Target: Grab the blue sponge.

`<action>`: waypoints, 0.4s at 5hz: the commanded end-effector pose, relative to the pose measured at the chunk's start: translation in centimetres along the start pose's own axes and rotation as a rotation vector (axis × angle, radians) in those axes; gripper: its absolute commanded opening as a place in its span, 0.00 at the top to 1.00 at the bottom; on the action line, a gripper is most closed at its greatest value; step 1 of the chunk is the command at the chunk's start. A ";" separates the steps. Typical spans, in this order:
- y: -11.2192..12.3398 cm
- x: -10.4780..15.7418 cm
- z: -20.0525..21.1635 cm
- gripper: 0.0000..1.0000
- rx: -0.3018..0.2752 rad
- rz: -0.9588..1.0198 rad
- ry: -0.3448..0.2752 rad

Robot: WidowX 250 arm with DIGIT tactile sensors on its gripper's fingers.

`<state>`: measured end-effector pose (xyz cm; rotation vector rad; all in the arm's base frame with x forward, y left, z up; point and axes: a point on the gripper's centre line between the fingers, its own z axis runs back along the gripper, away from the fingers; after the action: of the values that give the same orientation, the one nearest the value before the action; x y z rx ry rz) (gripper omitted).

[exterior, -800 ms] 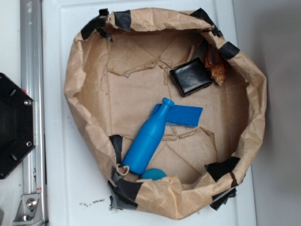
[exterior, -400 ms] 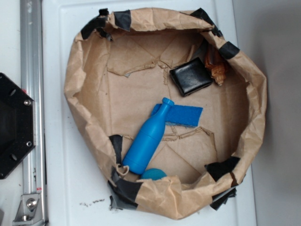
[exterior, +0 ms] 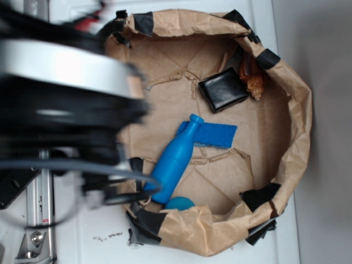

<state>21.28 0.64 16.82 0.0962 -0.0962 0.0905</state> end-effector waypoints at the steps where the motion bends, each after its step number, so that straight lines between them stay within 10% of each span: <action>1: -1.9 5.2 -6.6 0.00 0.016 -0.078 -0.034; 2: -2.3 5.9 -10.1 0.00 -0.002 -0.127 -0.031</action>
<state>27.74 0.02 6.19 0.1055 -0.0794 -0.0399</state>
